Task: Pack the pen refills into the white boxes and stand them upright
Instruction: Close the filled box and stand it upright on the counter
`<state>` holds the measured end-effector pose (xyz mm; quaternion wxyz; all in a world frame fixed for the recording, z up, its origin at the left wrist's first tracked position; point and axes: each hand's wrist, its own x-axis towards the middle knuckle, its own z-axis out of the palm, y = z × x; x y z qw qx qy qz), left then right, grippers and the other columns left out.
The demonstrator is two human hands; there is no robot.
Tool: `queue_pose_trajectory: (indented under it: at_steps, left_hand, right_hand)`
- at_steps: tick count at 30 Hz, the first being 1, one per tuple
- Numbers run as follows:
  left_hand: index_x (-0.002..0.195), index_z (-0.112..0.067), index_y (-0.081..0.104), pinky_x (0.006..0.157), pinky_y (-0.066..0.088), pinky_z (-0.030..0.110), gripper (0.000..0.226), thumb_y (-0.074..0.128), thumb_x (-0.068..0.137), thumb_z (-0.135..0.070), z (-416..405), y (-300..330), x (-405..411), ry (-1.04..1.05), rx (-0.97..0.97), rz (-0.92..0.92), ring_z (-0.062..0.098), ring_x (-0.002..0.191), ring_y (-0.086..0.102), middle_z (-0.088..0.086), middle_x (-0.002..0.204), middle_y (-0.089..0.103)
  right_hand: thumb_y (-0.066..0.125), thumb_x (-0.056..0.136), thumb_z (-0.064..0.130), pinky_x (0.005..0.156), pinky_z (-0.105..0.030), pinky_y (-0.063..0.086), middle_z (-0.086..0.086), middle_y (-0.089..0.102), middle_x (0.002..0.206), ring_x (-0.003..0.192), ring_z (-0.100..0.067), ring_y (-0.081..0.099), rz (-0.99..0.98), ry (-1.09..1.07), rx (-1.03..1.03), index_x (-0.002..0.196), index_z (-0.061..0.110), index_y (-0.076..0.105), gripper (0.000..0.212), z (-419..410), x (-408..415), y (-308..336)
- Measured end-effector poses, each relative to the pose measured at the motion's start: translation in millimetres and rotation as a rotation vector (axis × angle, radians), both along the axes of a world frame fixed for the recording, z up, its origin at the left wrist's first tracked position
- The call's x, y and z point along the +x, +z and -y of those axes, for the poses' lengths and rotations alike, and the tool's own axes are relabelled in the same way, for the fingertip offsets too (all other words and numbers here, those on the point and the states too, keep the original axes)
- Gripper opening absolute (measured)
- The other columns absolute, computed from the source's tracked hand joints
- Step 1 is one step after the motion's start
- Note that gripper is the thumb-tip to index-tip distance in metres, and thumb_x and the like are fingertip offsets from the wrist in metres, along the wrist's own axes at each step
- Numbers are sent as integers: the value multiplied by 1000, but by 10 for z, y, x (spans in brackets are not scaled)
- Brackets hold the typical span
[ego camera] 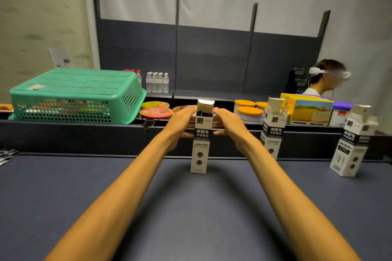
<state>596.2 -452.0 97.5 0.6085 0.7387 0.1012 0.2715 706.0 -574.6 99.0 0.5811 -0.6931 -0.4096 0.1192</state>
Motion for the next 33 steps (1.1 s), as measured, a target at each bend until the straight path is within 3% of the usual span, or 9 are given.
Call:
queue_pose_trajectory:
  at_steps: [4, 10, 14, 17, 25, 33]
  left_hand:
    - [118, -28, 54, 70, 54, 32, 24, 46, 98, -38, -5, -45, 12, 61, 7, 99, 14, 101, 64, -1, 112, 64]
    - [116, -27, 49, 63, 54, 26, 17, 44, 100, -31, 44, -52, 23, 78, 16, 133, 14, 96, 66, 1, 111, 63]
    - [117, -29, 49, 65, 53, 25, 18, 43, 101, -32, 70, -60, 24, 64, 45, 135, 13, 95, 65, 0, 109, 63]
    - [118, -29, 48, 65, 54, 25, 19, 41, 102, -31, 74, -75, 45, 64, 43, 138, 14, 96, 65, 0, 109, 62]
    - [120, -28, 47, 64, 54, 24, 20, 40, 102, -32, 41, -108, 91, 72, 19, 149, 15, 96, 65, 3, 109, 63]
    - [122, -28, 48, 65, 53, 25, 24, 45, 100, -35, 3, -134, 133, 43, 4, 144, 13, 95, 66, 0, 110, 63]
  right_hand:
    - [39, 102, 39, 79, -31, 55, -3, 63, 115, 103, -14, 62, -29, 2, 53, 122, 20, 53, 31, -21, -39, -22]
    - [42, 102, 29, 68, -24, 54, 1, 60, 107, 95, -11, 63, -27, -13, 206, 115, 23, 48, 15, -16, -92, -63]
    - [47, 100, 30, 68, -27, 57, 0, 61, 110, 98, -15, 65, -45, 1, 258, 120, 20, 48, 23, 19, -63, -71]
    - [54, 97, 20, 68, -28, 58, -5, 59, 117, 100, -17, 66, 19, 40, 298, 124, 19, 43, 29, 27, -40, -107]
    - [56, 96, 18, 73, -39, 60, -7, 58, 119, 101, -21, 66, 91, 46, 308, 118, 18, 42, 26, 2, 25, -150]
    - [50, 98, 29, 70, -22, 55, -1, 59, 123, 107, -11, 62, 82, 113, 244, 129, 32, 46, 31, -34, 56, -162]
